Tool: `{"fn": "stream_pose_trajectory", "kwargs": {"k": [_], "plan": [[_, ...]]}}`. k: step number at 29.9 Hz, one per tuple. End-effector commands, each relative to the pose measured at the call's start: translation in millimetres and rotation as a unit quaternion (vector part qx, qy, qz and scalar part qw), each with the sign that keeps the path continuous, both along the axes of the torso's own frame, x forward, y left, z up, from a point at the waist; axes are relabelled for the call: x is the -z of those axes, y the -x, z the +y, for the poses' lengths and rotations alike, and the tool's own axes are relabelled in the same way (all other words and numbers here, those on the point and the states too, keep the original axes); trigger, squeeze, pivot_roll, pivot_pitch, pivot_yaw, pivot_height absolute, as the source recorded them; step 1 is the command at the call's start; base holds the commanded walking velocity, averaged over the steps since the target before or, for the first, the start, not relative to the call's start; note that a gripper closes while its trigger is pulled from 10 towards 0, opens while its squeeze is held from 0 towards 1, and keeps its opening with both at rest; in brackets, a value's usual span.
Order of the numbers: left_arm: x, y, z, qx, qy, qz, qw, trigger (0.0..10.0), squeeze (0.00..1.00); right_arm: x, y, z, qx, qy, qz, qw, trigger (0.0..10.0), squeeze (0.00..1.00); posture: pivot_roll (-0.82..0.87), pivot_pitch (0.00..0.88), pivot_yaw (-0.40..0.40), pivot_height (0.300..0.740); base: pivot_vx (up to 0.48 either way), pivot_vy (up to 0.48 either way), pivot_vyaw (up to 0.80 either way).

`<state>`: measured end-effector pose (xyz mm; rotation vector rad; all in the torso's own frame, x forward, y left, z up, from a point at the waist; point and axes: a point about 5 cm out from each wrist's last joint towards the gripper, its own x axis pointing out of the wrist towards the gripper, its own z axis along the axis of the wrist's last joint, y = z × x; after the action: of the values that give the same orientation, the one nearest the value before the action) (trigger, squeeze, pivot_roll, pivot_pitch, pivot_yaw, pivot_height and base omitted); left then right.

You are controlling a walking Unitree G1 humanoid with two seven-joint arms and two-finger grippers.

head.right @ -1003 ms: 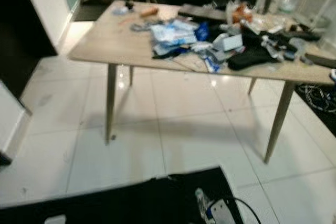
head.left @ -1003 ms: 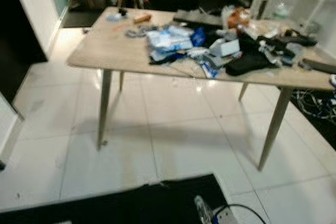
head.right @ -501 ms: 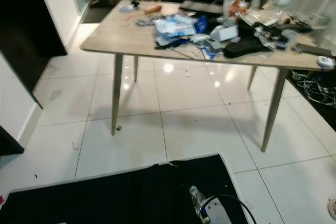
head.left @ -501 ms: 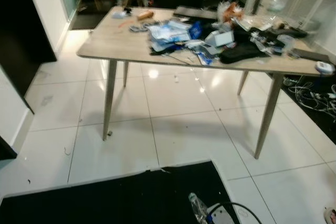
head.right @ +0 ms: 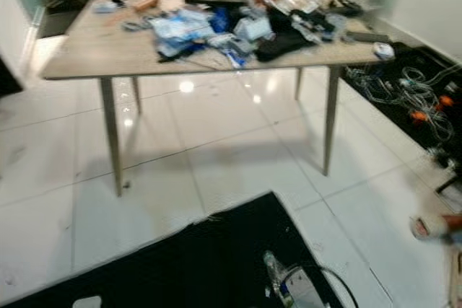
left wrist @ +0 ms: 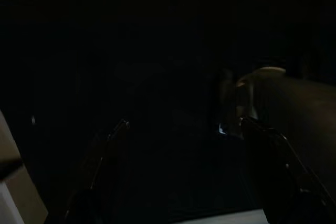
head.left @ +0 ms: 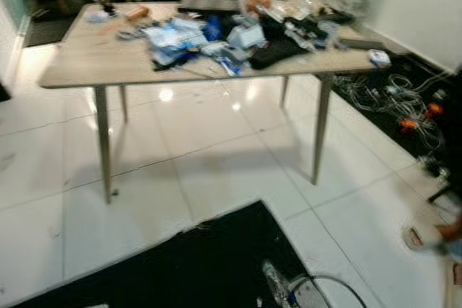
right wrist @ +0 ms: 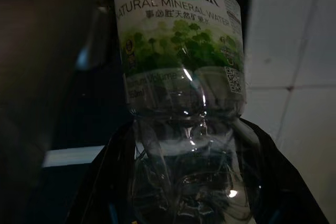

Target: Picking trash to rubbish bin

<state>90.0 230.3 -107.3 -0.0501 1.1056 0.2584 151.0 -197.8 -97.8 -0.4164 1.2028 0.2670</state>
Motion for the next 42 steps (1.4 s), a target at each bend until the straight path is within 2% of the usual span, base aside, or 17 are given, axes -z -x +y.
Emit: {"fn": "stream_pose_trajectory", "kwargs": {"k": [1, 8, 10, 14, 16, 17, 18, 20, 22, 25, 27, 28, 31, 33, 37, 42], "plan": [[1.8, 6.4, -0.8, -0.002, -0.003, 0.012, 1.0, 10.0, 0.0, 0.9, 2.7, -1.1, -0.004, 0.005, 0.005, 1.0, 10.0, 0.0, 0.1, 0.021, 0.006, 0.74, 0.0, 0.0, -0.79], [3.5, 5.3, -9.1, -0.002, 0.003, 0.015, 1.0, 10.0, 0.0, -2.2, -0.5, -12.8, 0.004, 0.019, -0.002, 1.0, 10.0, 0.0, 0.08, 0.018, -0.002, 0.74, 0.0, 0.0, -0.79], [4.3, 3.0, -14.6, 0.006, 0.008, 0.017, 1.0, 10.0, 0.0, -5.3, -6.1, -17.5, 0.017, 0.023, -0.013, 0.999, 10.0, 0.0, 0.03, 0.004, 0.027, 0.74, 0.0, 0.0, -0.79], [4.4, -1.1, -18.7, 0.028, 0.011, 0.022, 0.999, 10.0, 0.0, -9.6, -15.3, -20.5, 0.046, 0.019, -0.031, 0.998, 10.0, 0.0, 0.0, 0.0, 0.031, 0.74, 0.0, 0.0, -0.79], [0.4, -15.5, -14.9, 0.041, 0.005, 0.009, 0.999, 10.0, 0.0, -13.3, -22.3, -23.4, 0.058, 0.017, -0.044, 0.997, 10.0, 0.0, -0.02, 0.007, 0.035, 0.74, 0.0, 0.0, -0.79], [0.4, -15.5, -14.9, 0.041, 0.005, 0.009, 0.999, 10.0, 0.0, -13.3, -22.3, -23.4, 0.058, 0.017, -0.044, 0.997, 10.0, 0.0, -0.02, 0.007, 0.035, 0.74, 0.0, 0.0, -0.79], [-2.6, -24.8, -12.9, 0.043, 0.002, -0.003, 0.999, 10.0, 0.0, -13.9, -22.6, -26.0, 0.059, 0.021, -0.045, 0.997, 10.0, 0.0, -0.03, 0.003, 0.04, 0.74, 0.0, 0.0, -0.79], [-7.9, -40.7, -11.7, 0.057, 0.001, -0.025, 0.998, 10.0, 0.0, -13.9, -19.8, -31.5, 0.068, 0.028, -0.044, 0.996, 10.0, 0.0, -0.05, 0.02, 0.053, 0.74, 0.0, 0.0, -0.79], [-9.4, -46.2, -13.0, 0.072, -0.001, -0.028, 0.997, 10.0, 0.0, -13.1, -15.6, -35.7, 0.08, 0.031, -0.041, 0.995, 10.0, 0.0, -0.07, 0.033, 0.061, 0.74, 0.0, 0.0, -0.79], [-9.2, -46.4, -13.4, 0.078, -0.002, -0.023, 0.997, 10.0, 0.0, -11.9, -11.9, -37.3, 0.087, 0.031, -0.038, 0.995, 10.0, 0.0, -0.08, 0.04, 0.066, 0.74, 0.0, 0.0, -0.79], [-8.0, -42.9, -12.9, 0.081, -0.001, -0.015, 0.997, 10.0, 0.0, -8.1, -1.4, -39.1, 0.096, 0.033, -0.027, 0.994, 10.0, 0.0, -0.09, 0.034, 0.084, 0.74, 0.0, 0.0, -0.79], [-8.0, -42.9, -12.9, 0.081, -0.001, -0.015, 0.997, 10.0, 0.0, -8.1, -1.4, -39.1, 0.096, 0.033, -0.027, 0.994, 10.0, 0.0, -0.09, 0.034, 0.084, 0.74, 0.0, 0.0, -0.79], [-2.4, -27.5, -16.6, 0.095, 0.005, 0.01, 0.995, 10.0, 0.0, -1.8, 18.0, -42.1, 0.121, 0.035, -0.007, 0.992, 10.0, 0.0, -0.11, 0.043, 0.092, 0.74, 0.0, 0.0, -0.79], [-0.6, -21.8, -17.2, 0.094, 0.006, 0.018, 0.995, 10.0, 0.0, 0.1, 24.0, -42.6, 0.129, 0.035, -0.002, 0.991, 10.0, 0.0, -0.11, 0.044, 0.089, 0.74, 0.0, 0.0, -0.79], [-0.6, -21.4, -17.1, 0.088, 0.009, 0.016, 0.996, 10.0, 0.0, 1.2, 26.5, -41.3, 0.129, 0.034, 0.001, 0.991, 10.0, 0.0, -0.12, 0.051, 0.097, 0.74, 0.0, 0.0, -0.79], [-1.6, -27.0, -21.0, 0.098, 0.013, 0.008, 0.995, 10.0, 0.0, 0.7, 21.0, -36.1, 0.123, 0.028, -0.006, 0.992, 10.0, 0.0, -0.1, 0.046, 0.087, 0.74, 0.0, 0.0, -0.79]]}}
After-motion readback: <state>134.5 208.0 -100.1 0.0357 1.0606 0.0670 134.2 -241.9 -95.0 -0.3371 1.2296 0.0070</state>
